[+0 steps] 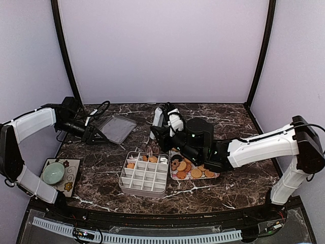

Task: Pack the cookies
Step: Place the fake cookies in the empty pocket of the box.

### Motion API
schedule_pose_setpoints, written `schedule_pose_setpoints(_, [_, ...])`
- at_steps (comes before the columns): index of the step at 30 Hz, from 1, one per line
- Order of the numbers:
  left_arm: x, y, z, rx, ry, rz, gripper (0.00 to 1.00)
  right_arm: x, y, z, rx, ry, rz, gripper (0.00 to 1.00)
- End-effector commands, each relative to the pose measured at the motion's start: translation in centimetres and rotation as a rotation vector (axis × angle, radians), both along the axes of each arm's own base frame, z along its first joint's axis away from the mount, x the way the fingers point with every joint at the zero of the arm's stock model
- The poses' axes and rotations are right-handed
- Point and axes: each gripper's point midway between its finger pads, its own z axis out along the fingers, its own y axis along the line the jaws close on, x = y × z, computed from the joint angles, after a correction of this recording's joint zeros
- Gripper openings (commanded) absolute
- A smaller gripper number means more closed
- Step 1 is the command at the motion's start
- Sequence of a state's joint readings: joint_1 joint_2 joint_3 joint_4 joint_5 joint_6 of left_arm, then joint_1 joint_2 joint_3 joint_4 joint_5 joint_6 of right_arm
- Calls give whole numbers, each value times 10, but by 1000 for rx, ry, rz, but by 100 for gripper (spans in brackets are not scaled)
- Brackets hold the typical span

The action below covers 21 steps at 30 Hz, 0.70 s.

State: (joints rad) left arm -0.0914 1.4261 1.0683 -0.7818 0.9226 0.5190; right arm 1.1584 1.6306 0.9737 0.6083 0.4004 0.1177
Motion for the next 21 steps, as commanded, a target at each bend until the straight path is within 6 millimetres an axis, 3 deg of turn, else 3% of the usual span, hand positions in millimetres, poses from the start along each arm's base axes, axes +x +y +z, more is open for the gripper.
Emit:
schedule_pose_setpoints(1, [-4, 1, 7, -12, 0, -7, 63, -5, 1, 9, 62, 5, 13, 33])
schedule_pose_setpoints(21, [-5, 0, 8, -19, 5, -15, 63, -10, 12, -14, 35, 58, 54, 34])
